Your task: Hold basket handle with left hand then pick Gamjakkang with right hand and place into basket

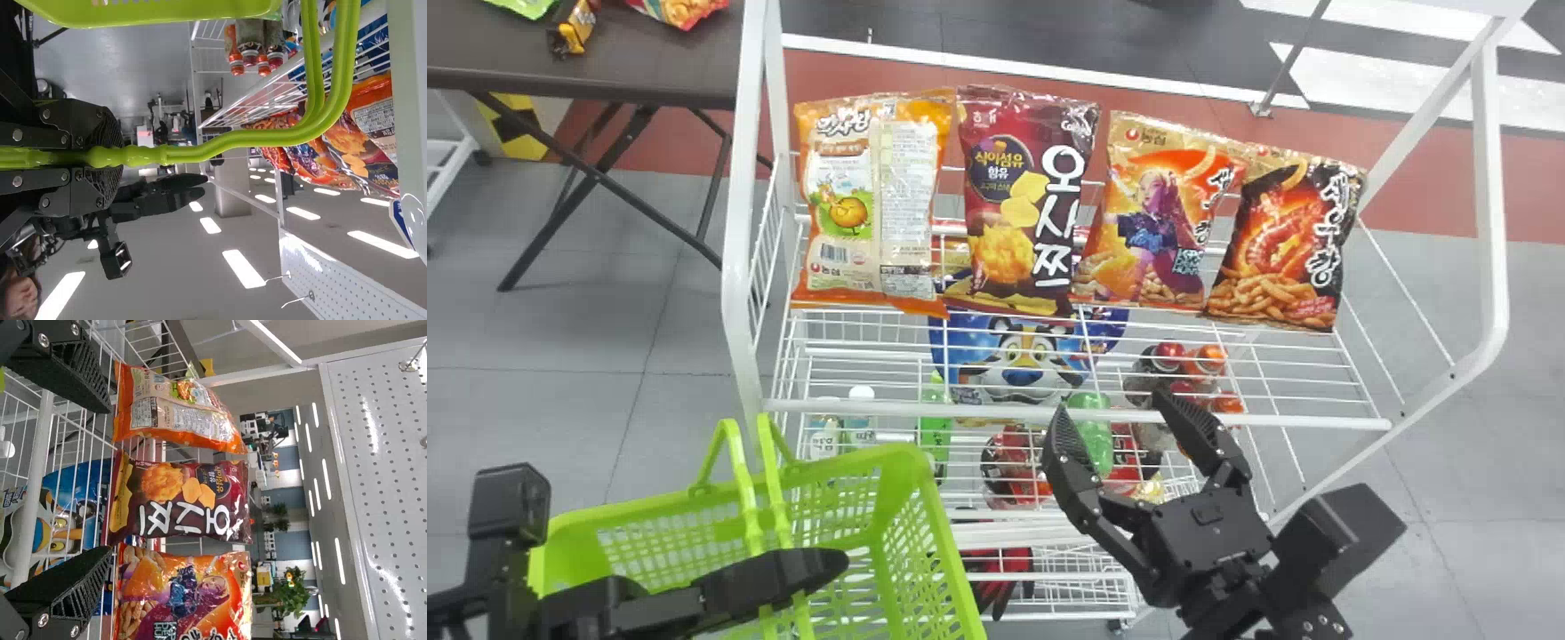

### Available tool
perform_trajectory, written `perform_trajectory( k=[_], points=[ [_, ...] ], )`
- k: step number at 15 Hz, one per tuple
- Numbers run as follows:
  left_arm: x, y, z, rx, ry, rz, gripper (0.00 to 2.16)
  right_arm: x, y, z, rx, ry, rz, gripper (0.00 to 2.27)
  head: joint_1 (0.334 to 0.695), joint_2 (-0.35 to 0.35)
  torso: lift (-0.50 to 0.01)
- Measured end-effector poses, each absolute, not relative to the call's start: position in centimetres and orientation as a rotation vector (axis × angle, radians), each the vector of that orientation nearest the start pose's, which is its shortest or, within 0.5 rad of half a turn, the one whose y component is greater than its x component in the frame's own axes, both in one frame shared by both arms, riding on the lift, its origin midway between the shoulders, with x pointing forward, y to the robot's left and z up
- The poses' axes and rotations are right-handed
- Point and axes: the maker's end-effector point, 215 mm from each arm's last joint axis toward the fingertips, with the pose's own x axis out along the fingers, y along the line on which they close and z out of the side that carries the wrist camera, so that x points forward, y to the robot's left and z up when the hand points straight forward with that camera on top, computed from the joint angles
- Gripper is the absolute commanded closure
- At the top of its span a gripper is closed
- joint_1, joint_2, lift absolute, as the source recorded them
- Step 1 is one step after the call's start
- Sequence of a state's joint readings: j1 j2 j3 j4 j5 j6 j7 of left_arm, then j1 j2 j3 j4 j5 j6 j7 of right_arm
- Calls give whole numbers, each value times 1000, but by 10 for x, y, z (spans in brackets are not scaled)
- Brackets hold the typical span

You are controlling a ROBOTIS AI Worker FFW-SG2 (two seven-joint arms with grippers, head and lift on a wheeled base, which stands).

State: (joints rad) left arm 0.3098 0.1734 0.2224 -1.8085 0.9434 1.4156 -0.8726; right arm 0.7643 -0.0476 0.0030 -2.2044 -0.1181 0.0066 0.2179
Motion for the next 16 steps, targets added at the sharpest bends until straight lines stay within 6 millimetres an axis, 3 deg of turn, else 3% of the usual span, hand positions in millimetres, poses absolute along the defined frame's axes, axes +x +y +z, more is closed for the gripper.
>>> perform_trajectory(
  k=[4, 11, 16],
  points=[
    [273, 78, -402, -1270, 943, -1057, 2145, 391, -154, -361, 92, 171, 266, 60, 695, -136, -17],
    [271, 83, -402, -1277, 941, -1054, 2145, 459, -63, -359, 16, 219, 346, 53, 695, 24, -17],
    [272, 89, -401, -1268, 940, -1054, 2145, 519, -30, -349, -47, 221, 343, 49, 695, 81, -17]
  ],
)
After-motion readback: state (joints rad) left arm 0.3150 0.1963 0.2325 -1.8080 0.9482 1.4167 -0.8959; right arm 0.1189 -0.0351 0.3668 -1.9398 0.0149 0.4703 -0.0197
